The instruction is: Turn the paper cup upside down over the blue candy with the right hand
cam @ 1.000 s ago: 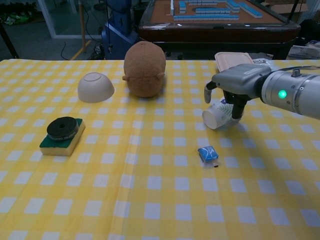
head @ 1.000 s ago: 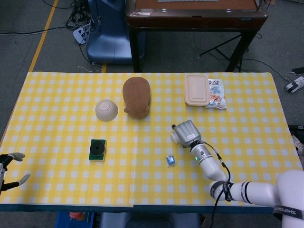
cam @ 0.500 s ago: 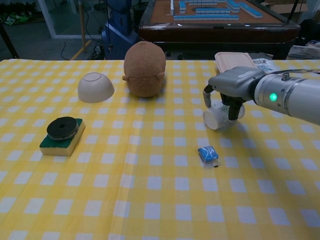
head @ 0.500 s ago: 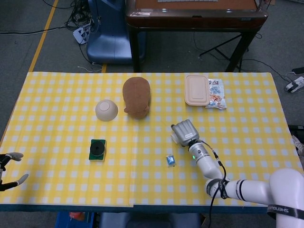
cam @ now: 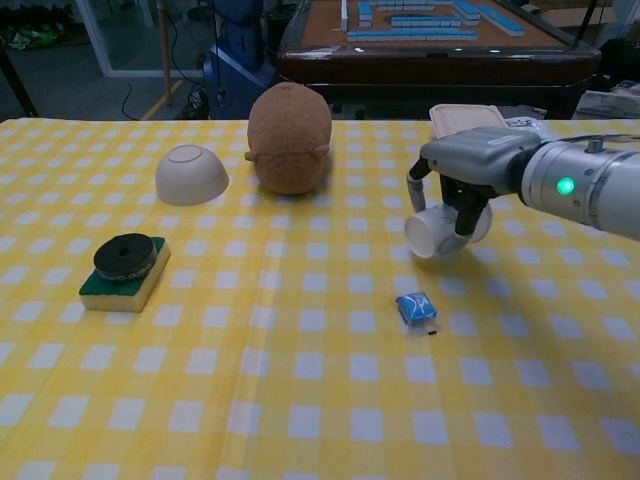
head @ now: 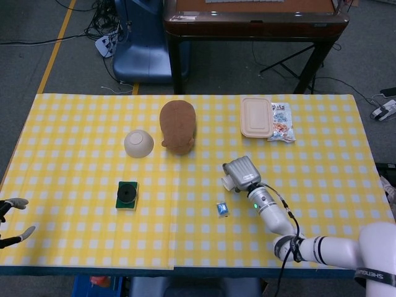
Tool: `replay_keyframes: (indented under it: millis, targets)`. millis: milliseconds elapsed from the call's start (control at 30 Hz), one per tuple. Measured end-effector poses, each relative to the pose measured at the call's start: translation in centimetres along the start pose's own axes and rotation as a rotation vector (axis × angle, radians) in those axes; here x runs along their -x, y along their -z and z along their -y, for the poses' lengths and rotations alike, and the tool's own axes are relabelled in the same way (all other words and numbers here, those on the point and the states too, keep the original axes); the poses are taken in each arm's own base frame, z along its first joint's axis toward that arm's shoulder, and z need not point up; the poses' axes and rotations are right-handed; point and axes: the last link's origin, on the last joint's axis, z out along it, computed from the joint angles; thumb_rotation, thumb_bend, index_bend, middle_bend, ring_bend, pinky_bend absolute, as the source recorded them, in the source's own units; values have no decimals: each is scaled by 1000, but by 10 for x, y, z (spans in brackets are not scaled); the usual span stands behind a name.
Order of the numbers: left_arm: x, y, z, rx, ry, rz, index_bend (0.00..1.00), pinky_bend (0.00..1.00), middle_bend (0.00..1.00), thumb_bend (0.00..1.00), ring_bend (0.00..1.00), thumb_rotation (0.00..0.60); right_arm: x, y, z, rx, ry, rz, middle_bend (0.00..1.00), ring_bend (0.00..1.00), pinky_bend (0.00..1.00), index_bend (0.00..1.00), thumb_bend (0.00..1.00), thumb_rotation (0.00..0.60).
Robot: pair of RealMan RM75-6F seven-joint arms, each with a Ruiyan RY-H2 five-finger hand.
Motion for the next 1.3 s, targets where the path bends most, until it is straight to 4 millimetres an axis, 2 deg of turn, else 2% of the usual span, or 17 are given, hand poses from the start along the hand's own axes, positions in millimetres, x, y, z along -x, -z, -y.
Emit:
replay_keyframes:
  millis: [133, 367, 633, 833, 967, 1300]
  targets:
    - [1, 0, 0, -2, -3, 3, 452, 522, 439, 136, 353, 600, -6, 11, -4, -35, -123, -25, 1000, 1000, 1000, 498, 118, 600]
    - [2, 0, -1, 1, -12, 4, 452, 523, 439, 137, 353, 600, -15, 31, -10, -125, -387, -56, 1000, 1000, 1000, 504, 51, 600]
    - [3, 0, -2, 1, -19, 7, 452, 523, 439, 137, 353, 600, -8, 44, -15, -238, -770, -29, 1000, 1000, 1000, 506, 38, 600]
    - [3, 0, -1, -1, -19, 8, 452, 523, 439, 137, 353, 600, 9, 47, -21, -345, -1052, 49, 1000, 1000, 1000, 506, 34, 600]
    - [2, 1, -1, -2, -16, 6, 452, 523, 439, 137, 353, 600, 25, 46, -27, -397, -1146, 121, 1000, 1000, 1000, 506, 35, 600]
    - [1, 1, -1, -2, -17, 4, 452, 522, 439, 137, 353, 600, 57, 40, -36, -446, -1197, 262, 1000, 1000, 1000, 506, 34, 600]
